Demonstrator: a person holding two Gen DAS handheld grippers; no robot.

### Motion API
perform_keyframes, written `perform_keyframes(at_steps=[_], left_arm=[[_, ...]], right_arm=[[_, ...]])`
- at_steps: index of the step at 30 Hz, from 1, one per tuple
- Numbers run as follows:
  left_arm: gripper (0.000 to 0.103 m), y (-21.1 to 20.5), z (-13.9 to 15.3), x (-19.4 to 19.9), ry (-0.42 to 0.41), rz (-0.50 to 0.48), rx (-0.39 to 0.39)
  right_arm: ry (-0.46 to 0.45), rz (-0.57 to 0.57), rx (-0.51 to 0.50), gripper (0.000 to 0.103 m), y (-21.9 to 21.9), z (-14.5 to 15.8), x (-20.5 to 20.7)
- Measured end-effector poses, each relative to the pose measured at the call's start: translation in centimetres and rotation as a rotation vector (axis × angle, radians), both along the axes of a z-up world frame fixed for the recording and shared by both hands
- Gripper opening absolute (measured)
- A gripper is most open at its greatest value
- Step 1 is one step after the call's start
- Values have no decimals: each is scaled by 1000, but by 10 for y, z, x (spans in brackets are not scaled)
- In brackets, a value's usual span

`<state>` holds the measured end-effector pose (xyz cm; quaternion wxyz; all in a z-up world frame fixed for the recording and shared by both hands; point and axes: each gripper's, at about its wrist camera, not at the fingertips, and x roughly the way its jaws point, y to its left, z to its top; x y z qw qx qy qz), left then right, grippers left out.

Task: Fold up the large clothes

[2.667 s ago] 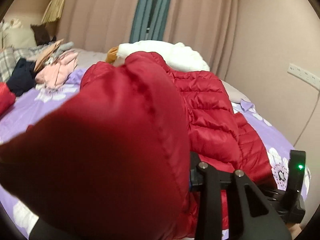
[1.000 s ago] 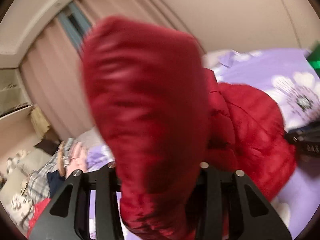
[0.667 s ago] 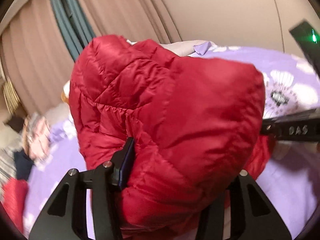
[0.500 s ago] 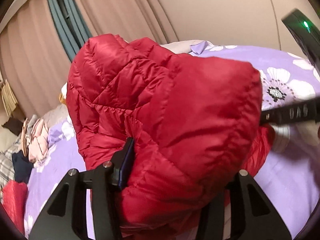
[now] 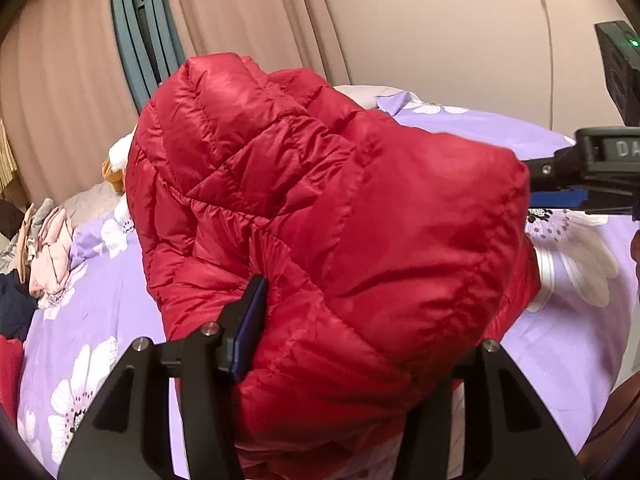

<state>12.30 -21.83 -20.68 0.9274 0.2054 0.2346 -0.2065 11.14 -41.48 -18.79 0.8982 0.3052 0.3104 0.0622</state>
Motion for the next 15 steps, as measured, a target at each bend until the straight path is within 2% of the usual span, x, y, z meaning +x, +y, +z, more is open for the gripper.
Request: perform_keyframes(at_steps=[6, 15], left_arm=[[48, -2, 0, 3, 28, 23, -22], [48, 7, 1, 10, 76, 23, -73]], right_arm=[[44, 11, -20, 61, 5, -9, 9], [52, 28, -55, 61, 9, -8, 18]])
